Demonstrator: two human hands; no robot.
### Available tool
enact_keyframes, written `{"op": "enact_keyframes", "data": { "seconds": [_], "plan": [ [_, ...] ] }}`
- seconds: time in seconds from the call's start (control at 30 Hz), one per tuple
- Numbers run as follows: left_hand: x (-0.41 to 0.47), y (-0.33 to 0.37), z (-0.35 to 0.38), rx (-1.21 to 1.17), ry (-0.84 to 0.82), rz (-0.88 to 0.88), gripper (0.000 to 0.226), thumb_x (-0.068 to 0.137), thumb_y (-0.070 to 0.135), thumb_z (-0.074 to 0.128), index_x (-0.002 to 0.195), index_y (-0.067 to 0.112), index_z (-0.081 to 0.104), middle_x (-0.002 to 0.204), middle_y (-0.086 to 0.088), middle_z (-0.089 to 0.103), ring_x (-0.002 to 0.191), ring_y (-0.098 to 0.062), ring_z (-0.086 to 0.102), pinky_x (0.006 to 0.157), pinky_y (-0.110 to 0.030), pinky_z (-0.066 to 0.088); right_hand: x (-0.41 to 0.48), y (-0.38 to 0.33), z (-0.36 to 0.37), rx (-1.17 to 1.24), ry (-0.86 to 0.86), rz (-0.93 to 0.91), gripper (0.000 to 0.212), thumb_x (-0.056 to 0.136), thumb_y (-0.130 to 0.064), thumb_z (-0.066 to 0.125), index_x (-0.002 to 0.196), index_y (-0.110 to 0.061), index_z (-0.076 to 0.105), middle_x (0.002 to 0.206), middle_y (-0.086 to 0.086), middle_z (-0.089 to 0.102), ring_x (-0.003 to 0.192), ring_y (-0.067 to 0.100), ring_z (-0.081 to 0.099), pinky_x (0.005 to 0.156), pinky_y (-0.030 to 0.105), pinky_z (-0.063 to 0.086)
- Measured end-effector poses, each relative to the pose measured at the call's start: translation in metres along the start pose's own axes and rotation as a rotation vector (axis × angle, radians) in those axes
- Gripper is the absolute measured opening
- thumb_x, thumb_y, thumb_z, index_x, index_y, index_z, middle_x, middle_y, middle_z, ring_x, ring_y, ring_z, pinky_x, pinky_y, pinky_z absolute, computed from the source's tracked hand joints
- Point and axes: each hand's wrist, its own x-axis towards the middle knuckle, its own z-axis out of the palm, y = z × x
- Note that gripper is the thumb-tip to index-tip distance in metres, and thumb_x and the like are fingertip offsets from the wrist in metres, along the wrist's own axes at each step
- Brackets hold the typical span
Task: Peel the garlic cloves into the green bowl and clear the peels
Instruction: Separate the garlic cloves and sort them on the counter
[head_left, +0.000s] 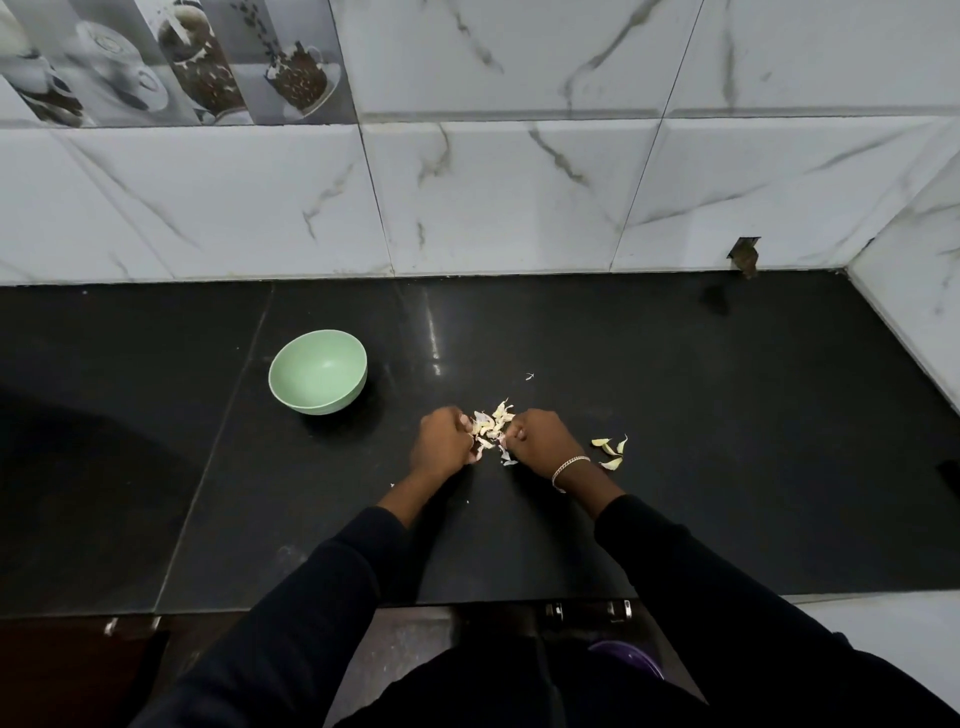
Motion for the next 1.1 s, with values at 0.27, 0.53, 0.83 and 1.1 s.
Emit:
{"op": "enact_keyframes", "data": {
  "seconds": [0.27,0.53,0.83,1.1],
  "plan": [
    [-0.019,-0.008,0.005,0.680,-0.130,0.212,0.027,0.094,0.036,0.055,0.104,0.011,0.055,0.114,-0.013,0.063,0.103,-0.037,0.063,0.086,-0.044,0.052,0.008,-0.012,0.005,-0.101,-0.030,0.081,0.013,0.080,-0.016,0.056,0.076,-0.010,0.067,0.081,0.009,0.071,0.083,0.033,0.066,0.076,0.036,0.055],
    [-0.020,-0.003,0.017,0.727,-0.166,0.249,0.017,0.094,0.017,0.051,0.109,0.010,0.051,0.113,-0.014,0.064,0.104,-0.039,0.062,0.076,-0.039,0.045,0.006,-0.017,0.005,-0.074,-0.059,0.101,0.013,0.077,-0.013,0.056,0.066,-0.005,0.059,0.067,0.011,0.063,0.071,0.035,0.062,0.062,0.036,0.051],
    [-0.021,-0.012,0.021,0.732,-0.265,0.203,0.015,0.100,0.015,0.042,0.112,0.007,0.040,0.117,-0.021,0.063,0.103,-0.043,0.063,0.073,-0.042,0.042,0.005,-0.028,0.006,-0.020,-0.001,0.189,0.021,0.081,-0.014,0.058,0.065,-0.015,0.045,0.078,0.013,0.060,0.072,0.033,0.051,0.064,0.030,0.037],
    [-0.025,-0.001,0.010,0.704,-0.264,0.183,0.026,0.101,0.017,0.038,0.122,0.003,0.043,0.123,-0.025,0.058,0.112,-0.046,0.058,0.085,-0.044,0.046,0.004,-0.026,0.008,-0.079,-0.014,0.130,0.023,0.081,-0.030,0.065,0.078,-0.014,0.049,0.091,0.012,0.065,0.088,0.035,0.061,0.067,0.031,0.038]
  ]
}}
